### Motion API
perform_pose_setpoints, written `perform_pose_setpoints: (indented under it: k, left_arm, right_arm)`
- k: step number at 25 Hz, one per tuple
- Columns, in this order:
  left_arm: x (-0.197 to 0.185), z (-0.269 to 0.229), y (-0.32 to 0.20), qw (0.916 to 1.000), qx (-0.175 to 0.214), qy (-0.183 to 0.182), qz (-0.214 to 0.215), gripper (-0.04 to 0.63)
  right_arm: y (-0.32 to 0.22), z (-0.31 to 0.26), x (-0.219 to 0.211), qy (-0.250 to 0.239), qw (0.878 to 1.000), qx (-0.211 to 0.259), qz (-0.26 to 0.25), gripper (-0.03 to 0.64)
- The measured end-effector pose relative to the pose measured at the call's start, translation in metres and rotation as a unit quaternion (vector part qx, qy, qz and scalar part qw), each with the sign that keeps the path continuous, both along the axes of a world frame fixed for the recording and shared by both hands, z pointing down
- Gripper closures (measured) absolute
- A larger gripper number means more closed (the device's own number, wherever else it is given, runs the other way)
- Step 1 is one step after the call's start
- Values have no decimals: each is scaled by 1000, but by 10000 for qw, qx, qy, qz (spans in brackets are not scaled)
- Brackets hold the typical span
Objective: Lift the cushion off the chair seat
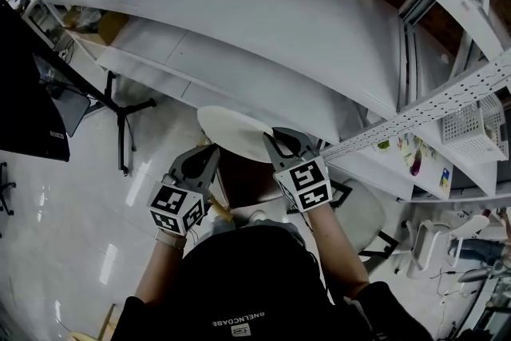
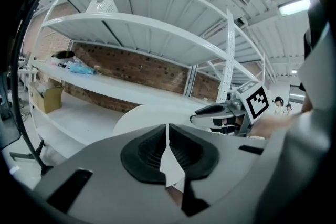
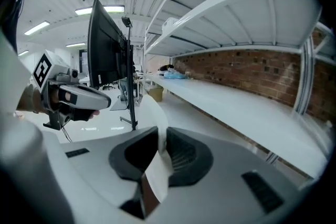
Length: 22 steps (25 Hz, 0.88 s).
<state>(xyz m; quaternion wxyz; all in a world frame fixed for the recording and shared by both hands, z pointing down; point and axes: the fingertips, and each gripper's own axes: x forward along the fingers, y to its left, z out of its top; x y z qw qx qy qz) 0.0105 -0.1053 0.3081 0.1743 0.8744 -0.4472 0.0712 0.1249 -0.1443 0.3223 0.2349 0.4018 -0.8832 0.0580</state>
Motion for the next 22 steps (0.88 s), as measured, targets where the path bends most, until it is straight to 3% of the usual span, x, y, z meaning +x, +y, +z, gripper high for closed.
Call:
perform_pose_setpoints:
  k: [10, 22]
  left_arm:
    - [1, -53, -22, 9968, 795, 39, 36, 581]
    - [8, -89, -29, 9928, 1169, 95, 245, 581]
  right_arm:
    - [-12, -53, 10, -431, 9975, 557, 102, 560]
    - [-19, -102, 15, -818, 9902, 1120, 168, 560]
